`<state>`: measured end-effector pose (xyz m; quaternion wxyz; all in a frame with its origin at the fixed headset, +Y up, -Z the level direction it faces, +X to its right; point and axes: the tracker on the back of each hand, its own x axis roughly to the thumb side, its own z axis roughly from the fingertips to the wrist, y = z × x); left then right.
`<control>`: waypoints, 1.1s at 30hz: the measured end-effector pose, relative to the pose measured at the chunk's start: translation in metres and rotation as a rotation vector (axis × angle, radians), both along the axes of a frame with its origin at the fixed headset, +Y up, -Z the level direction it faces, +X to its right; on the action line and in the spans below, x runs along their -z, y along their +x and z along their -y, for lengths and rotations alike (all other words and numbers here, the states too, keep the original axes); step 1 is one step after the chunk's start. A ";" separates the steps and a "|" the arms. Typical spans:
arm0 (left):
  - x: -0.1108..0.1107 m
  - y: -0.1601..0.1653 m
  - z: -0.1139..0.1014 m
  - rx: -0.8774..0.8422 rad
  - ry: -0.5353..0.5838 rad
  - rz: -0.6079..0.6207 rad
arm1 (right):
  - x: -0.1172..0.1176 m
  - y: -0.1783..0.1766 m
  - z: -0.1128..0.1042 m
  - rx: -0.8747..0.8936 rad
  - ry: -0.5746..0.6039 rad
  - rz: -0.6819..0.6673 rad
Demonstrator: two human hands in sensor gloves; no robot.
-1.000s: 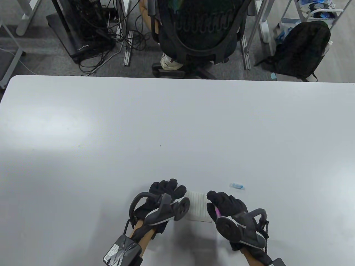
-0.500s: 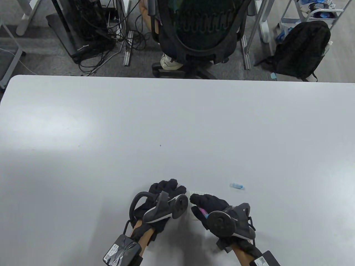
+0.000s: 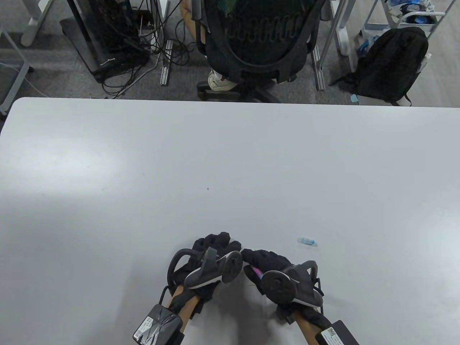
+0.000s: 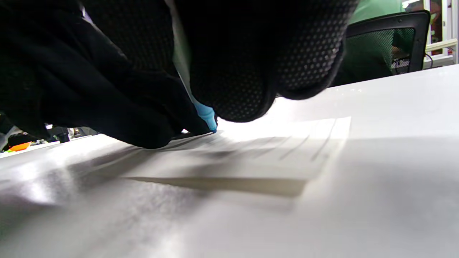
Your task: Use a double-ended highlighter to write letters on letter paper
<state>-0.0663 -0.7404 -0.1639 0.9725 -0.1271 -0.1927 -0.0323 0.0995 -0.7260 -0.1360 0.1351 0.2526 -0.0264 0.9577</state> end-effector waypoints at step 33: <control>0.000 0.000 0.001 0.010 -0.013 -0.001 | 0.008 0.002 -0.008 0.078 -0.126 -0.054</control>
